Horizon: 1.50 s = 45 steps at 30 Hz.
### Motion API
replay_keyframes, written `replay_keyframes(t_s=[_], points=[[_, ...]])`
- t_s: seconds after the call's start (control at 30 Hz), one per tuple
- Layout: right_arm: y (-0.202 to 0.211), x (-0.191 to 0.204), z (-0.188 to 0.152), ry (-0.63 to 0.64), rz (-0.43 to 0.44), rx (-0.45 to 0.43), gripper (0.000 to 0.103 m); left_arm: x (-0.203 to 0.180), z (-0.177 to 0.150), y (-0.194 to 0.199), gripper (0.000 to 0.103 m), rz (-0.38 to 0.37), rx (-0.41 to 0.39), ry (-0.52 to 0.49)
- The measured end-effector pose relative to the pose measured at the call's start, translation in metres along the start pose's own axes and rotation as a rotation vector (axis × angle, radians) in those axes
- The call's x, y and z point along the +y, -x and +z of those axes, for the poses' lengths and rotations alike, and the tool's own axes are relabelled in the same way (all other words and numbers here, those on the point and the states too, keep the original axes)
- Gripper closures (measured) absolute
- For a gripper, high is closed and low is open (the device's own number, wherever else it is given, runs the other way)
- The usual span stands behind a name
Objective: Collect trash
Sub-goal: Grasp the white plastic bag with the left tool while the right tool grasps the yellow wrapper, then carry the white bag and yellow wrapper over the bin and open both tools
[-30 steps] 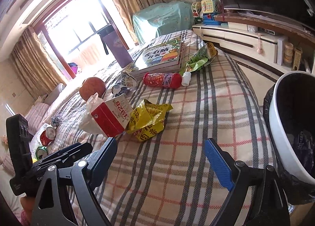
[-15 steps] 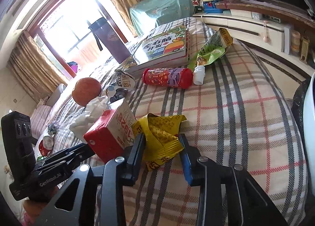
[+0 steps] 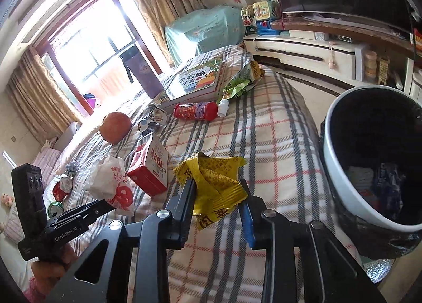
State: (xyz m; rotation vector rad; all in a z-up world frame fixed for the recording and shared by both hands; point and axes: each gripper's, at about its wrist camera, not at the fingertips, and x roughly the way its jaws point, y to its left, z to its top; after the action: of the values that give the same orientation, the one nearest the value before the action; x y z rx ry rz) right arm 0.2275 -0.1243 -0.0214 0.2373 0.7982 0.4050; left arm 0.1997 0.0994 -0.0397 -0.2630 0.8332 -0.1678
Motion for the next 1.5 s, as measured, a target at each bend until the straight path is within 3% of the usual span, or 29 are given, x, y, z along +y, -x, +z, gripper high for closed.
replay_keyframes(t_s=[0.3,0.63,1.5], points=[[0.036,-0.017,-0.016,0.012,-0.031,-0.029,0.071,-0.057,-0.025,0.007,0.087,-0.072,0.020,-0.060],[0.060,-0.042,-0.022,-0.010,-0.065,-0.054,0.071,-0.106,-0.022,-0.002,0.087,-0.119,0.029,-0.127],[0.084,-0.099,-0.002,-0.050,-0.134,-0.084,0.070,-0.162,-0.007,-0.033,0.087,-0.141,0.070,-0.217]])
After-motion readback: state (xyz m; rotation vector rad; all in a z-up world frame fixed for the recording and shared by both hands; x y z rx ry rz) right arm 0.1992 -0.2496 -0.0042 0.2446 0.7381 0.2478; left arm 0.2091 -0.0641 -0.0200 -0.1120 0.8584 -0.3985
